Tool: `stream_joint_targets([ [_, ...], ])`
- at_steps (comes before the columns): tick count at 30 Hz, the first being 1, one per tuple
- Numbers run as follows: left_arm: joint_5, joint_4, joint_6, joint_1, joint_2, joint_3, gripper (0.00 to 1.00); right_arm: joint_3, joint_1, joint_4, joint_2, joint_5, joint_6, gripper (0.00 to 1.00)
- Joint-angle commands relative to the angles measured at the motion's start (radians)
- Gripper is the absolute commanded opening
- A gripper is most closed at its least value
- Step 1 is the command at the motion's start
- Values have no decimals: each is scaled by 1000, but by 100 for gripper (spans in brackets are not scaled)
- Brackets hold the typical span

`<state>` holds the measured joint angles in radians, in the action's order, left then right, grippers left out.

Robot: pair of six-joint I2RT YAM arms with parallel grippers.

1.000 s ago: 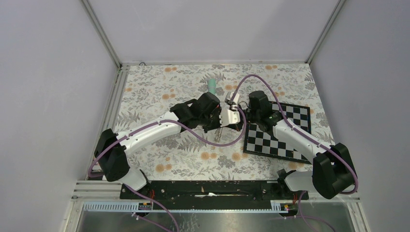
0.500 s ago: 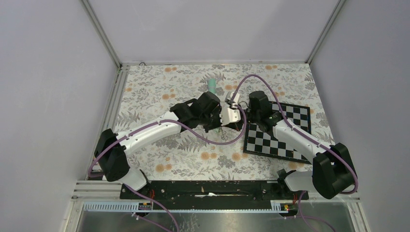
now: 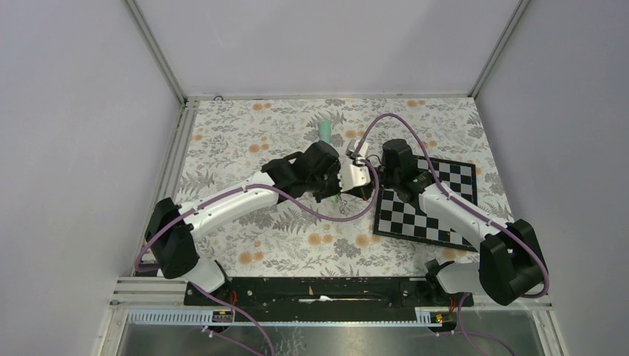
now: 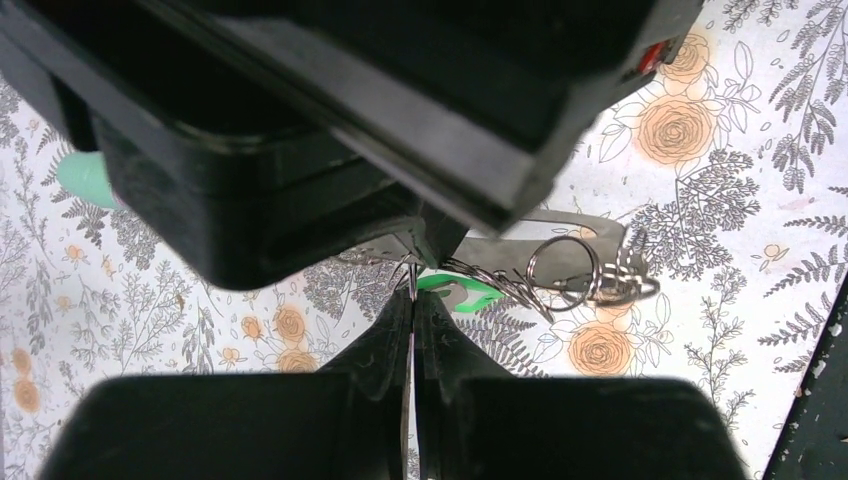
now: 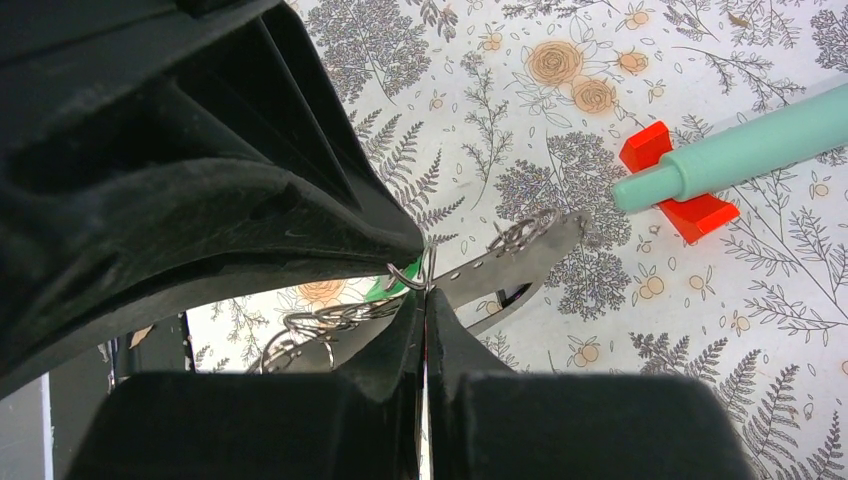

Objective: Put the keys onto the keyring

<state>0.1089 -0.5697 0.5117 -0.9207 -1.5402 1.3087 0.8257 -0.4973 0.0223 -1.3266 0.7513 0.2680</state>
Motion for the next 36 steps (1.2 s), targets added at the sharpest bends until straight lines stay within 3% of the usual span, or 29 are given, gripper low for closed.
stream_joint_targets([
  [1, -95, 114, -34, 8, 8, 29, 0, -3, -4, 27, 26, 59, 7, 0],
  [18, -160, 146, -35, 14, 12, -3, 0, -6, -4, 20, 37, 83, 21, 0],
  [36, -80, 179, -35, 56, 83, -99, 0, -19, 35, 60, 47, 135, -9, 0],
])
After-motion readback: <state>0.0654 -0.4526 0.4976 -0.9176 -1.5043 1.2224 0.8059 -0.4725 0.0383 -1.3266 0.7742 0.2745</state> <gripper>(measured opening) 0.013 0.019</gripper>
